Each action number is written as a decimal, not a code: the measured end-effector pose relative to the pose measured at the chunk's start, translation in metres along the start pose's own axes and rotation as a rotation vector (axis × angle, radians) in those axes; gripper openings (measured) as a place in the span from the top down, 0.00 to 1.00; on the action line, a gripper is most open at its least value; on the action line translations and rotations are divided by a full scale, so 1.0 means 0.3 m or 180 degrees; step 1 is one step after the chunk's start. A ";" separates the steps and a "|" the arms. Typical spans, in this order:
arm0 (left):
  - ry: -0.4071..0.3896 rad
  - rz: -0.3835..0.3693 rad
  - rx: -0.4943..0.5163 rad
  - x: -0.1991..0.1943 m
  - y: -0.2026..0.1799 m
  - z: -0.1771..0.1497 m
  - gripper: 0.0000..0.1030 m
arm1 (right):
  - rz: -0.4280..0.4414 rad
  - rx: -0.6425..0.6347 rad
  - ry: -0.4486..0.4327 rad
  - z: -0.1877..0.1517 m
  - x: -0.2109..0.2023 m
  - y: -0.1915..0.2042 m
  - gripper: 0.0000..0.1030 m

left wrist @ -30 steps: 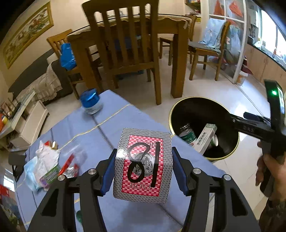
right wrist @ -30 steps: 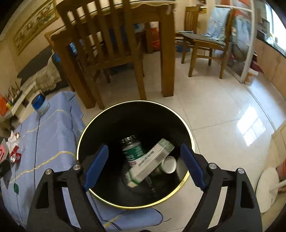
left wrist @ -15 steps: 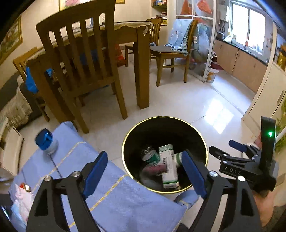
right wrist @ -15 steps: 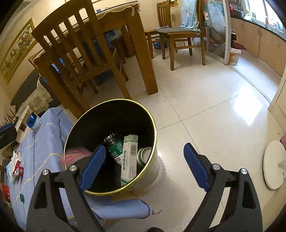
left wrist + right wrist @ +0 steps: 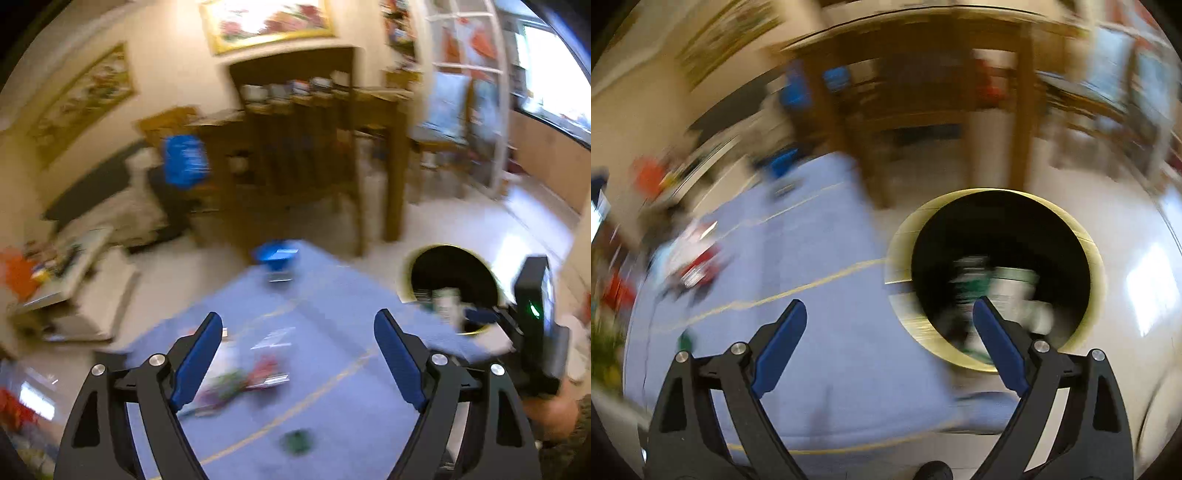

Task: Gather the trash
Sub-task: 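Move both tools back over the table, then grasp the green bottle cap with the left tool while the right tool grasps the red wrapper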

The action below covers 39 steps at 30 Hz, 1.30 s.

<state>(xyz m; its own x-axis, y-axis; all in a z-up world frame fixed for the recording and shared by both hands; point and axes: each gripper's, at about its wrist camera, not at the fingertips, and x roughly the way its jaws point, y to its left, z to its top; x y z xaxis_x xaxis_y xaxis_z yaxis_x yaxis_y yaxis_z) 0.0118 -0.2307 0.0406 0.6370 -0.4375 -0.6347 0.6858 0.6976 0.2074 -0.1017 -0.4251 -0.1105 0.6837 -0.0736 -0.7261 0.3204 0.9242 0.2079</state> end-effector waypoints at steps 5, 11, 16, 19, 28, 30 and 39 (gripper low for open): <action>0.0127 0.0497 -0.0447 -0.040 0.330 -0.214 0.18 | 0.0558 -0.0803 0.0248 -0.042 0.086 0.422 0.19; 0.0578 0.0824 -0.0816 0.020 0.563 -0.516 0.18 | 0.0597 -0.1370 0.0377 -0.084 0.169 0.691 0.46; 0.0718 0.0755 -0.0997 0.033 0.640 -0.646 0.18 | 0.0608 -0.1357 0.0597 -0.105 0.239 0.709 0.68; 0.0707 0.0695 -0.0989 0.048 0.630 -0.653 0.18 | 0.0625 -0.1324 0.0585 -0.109 0.239 0.701 0.68; 0.0445 0.0277 -0.0553 0.097 0.467 -0.502 0.18 | 0.0491 -0.1502 0.0530 -0.157 0.230 0.699 0.72; 0.0446 0.0148 -0.0440 0.136 0.414 -0.449 0.18 | 0.0483 -0.1478 0.0517 -0.159 0.229 0.699 0.71; 0.0422 0.0133 -0.0524 0.201 0.408 -0.384 0.18 | 0.0694 -0.1424 0.0228 -0.081 0.165 0.676 0.44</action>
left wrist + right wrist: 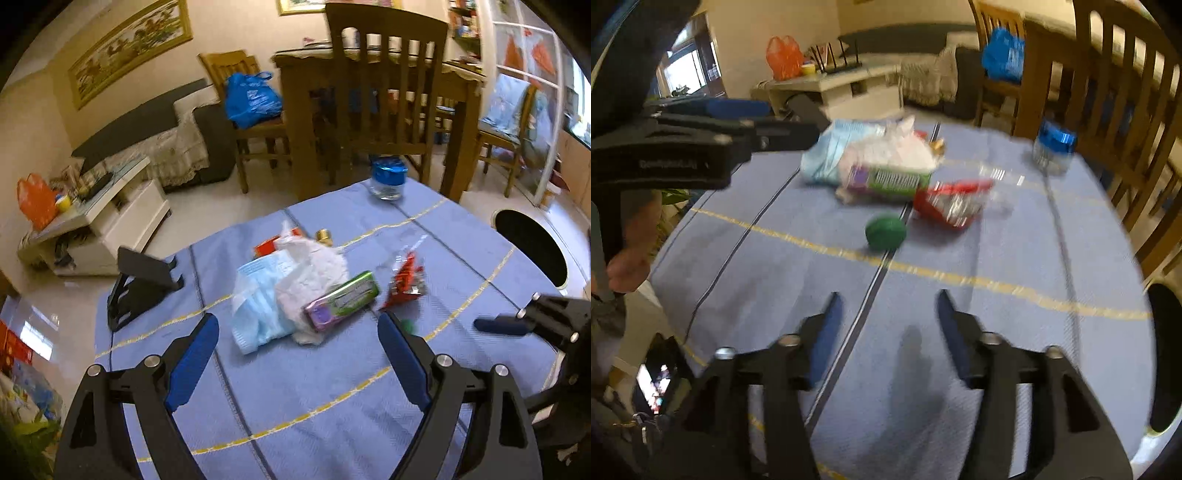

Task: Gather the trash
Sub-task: 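Grasp the green bottle cap with the left tool while the right tool grasps the red wrapper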

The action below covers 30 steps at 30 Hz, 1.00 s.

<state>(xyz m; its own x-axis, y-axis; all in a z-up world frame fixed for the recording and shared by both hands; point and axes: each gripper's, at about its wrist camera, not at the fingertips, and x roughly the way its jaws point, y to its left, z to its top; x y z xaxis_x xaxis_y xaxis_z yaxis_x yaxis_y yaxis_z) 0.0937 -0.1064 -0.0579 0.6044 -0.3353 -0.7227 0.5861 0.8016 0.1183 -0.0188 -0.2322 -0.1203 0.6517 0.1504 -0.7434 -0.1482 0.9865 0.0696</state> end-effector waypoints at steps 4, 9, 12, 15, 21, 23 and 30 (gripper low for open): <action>0.0117 0.0038 -0.0163 0.015 0.078 -0.033 0.18 | 0.0076 0.0340 -0.0121 0.079 0.018 -0.086 0.53; 0.0176 0.0073 -0.0300 0.016 0.156 -0.069 0.18 | 0.0075 0.0580 -0.0149 0.163 0.086 -0.132 0.62; 0.0179 0.0072 -0.0306 0.013 0.168 -0.072 0.18 | -0.0018 0.0382 -0.0046 0.198 0.149 -0.096 0.70; 0.0170 0.0067 -0.0265 0.010 0.154 -0.076 0.18 | -0.0120 0.0317 0.0133 0.202 0.214 -0.094 0.87; 0.0187 -0.0086 -0.0082 0.027 0.086 -0.091 0.18 | 0.0323 0.0573 0.0132 0.092 0.118 -0.142 0.99; 0.0194 -0.0204 0.0021 0.034 0.039 -0.090 0.18 | 0.0451 0.0728 0.0033 0.052 0.047 -0.174 0.99; 0.0381 -0.0541 0.0481 0.125 -0.201 -0.069 0.18 | 0.0801 0.1307 -0.0165 -0.103 -0.131 -0.308 0.99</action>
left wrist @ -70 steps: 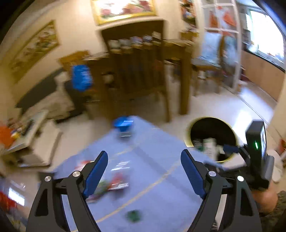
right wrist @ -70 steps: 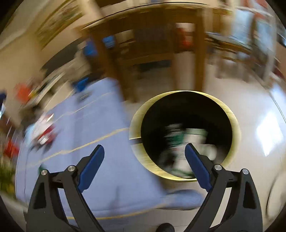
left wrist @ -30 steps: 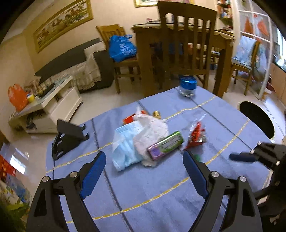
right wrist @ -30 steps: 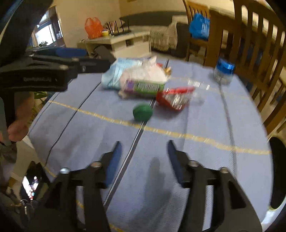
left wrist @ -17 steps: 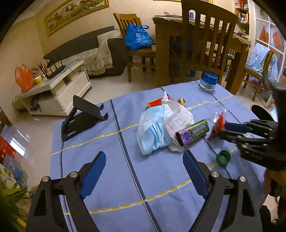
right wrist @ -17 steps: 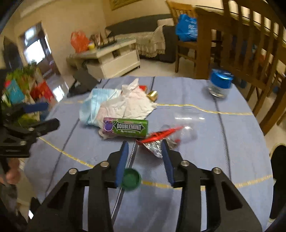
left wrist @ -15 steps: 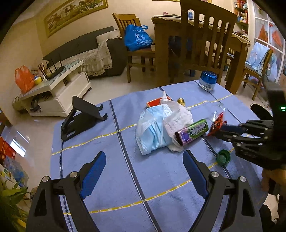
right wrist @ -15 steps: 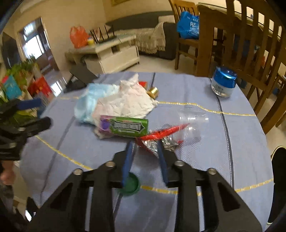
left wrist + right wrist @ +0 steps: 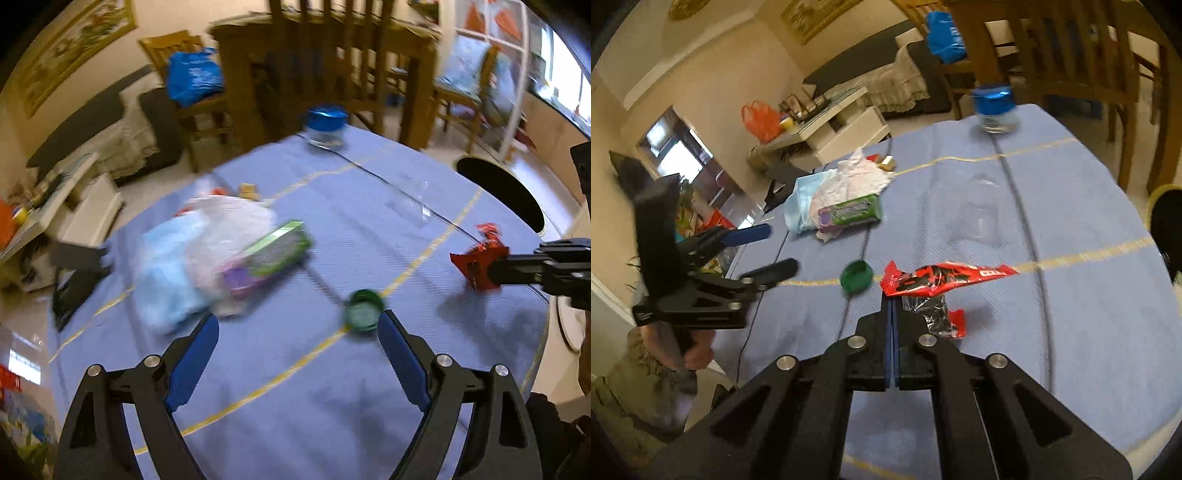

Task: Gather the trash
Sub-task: 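Grasp the green bottle cap with the left tool while the right tool grasps the red wrapper, then drop the red wrapper into the bin with the right tool while the left tool holds the cap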

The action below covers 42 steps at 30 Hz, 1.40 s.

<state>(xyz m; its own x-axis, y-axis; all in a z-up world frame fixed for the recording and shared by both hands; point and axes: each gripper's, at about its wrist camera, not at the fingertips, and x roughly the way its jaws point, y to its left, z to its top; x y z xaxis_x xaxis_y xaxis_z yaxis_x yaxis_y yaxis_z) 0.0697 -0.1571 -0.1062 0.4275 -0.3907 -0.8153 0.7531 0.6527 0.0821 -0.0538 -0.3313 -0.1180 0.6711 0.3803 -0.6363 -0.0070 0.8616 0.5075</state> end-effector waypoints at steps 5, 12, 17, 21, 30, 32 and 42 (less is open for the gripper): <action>0.0199 -0.0112 0.0072 0.109 -0.061 0.018 0.22 | 0.0973 0.0625 -0.0205 -0.021 -0.069 -0.108 0.99; 0.0175 -0.0355 -0.0050 0.149 -0.050 0.017 0.41 | 0.1052 0.0853 -0.0590 -0.016 -0.217 -0.212 0.99; 0.0143 -0.0323 0.0181 0.116 -0.093 0.002 0.71 | 0.0677 0.0977 -0.0913 0.085 -0.338 -0.369 0.99; 0.0180 -0.0450 0.0110 0.103 -0.062 -0.017 0.71 | 0.0423 0.1088 -0.1086 0.205 -0.370 -0.492 0.99; -0.0055 -0.0227 0.0055 -0.039 0.044 -0.074 0.71 | 0.0239 0.1033 -0.0899 0.317 -0.197 -0.504 0.99; -0.0112 -0.0218 -0.0025 -0.081 0.072 -0.071 0.71 | 0.0138 0.1021 -0.0841 0.309 -0.167 -0.503 0.99; -0.0315 -0.0305 -0.0268 -0.183 0.114 -0.058 0.71 | 0.0158 0.1170 -0.0663 0.327 -0.065 -0.480 0.99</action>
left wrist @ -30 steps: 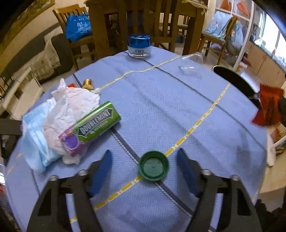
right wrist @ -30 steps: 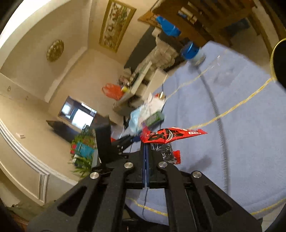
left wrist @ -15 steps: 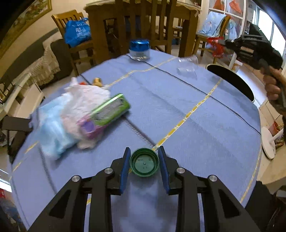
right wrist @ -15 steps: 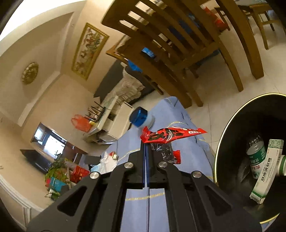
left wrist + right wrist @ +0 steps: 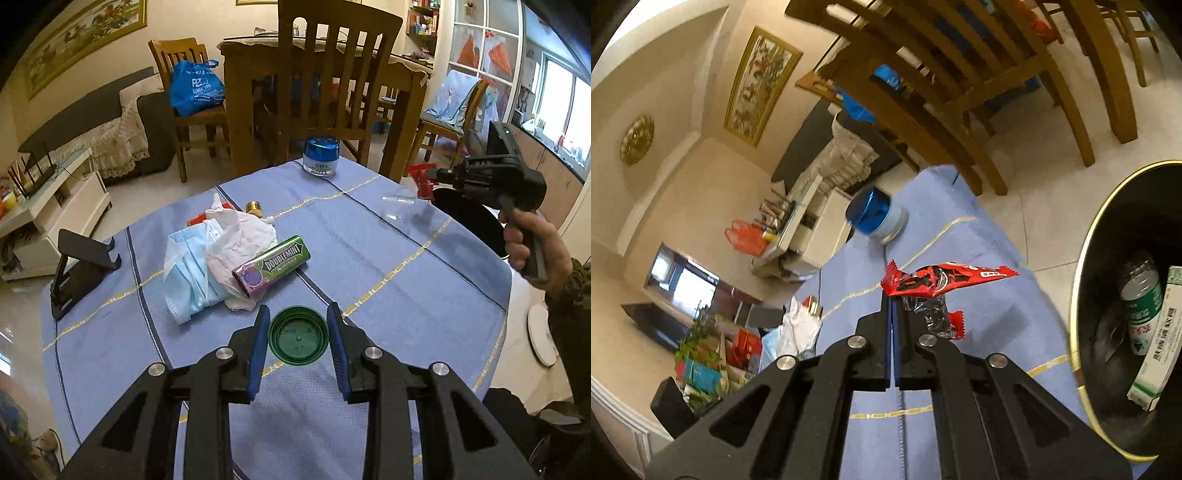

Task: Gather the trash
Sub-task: 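Drop the red wrapper into the bin with the right tool while the left tool holds the cap, then carry the green cap over the bin and open the left tool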

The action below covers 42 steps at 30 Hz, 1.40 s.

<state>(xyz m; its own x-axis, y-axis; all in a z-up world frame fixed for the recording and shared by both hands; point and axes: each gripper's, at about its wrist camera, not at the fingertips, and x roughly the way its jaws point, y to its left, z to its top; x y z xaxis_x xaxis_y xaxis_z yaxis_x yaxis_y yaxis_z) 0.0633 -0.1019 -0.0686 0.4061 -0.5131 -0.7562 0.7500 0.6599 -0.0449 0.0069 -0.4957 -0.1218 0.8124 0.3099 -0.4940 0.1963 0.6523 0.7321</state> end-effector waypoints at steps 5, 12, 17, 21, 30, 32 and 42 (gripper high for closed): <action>-0.0030 0.0038 0.0005 -0.002 -0.015 0.025 0.71 | 0.0016 -0.0103 0.0038 -0.024 -0.002 0.037 0.99; -0.0180 0.0086 -0.0021 0.005 -0.112 0.089 0.71 | -0.0073 -0.0473 0.0084 -0.124 -0.092 0.112 0.99; -0.0138 0.0030 0.0111 0.044 -0.230 0.131 0.71 | -0.0343 -0.0787 0.0114 -0.229 -0.170 0.128 0.99; -0.0115 0.0027 0.0323 0.065 -0.322 0.159 0.71 | -0.0659 -0.0827 -0.0072 -0.193 -0.282 0.061 0.99; -0.0046 -0.0218 0.0652 0.132 -0.547 0.221 0.71 | -0.1356 -0.0294 -0.0271 0.010 -0.431 -0.267 0.84; -0.0034 -0.0261 0.0713 0.150 -0.596 0.239 0.71 | -0.1440 -0.0209 -0.0313 0.020 -0.449 -0.315 0.73; 0.0058 -0.0387 0.0912 0.244 -0.762 0.286 0.71 | -0.1328 -0.0089 -0.0053 0.008 -0.417 -0.437 0.46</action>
<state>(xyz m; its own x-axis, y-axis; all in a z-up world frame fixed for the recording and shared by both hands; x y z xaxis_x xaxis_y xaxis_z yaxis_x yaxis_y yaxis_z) -0.0337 -0.3373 -0.0577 0.2970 -0.5672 -0.7682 0.9102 0.4114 0.0481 -0.1191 -0.6216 -0.1548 0.6752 0.0041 -0.7377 0.4956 0.7382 0.4577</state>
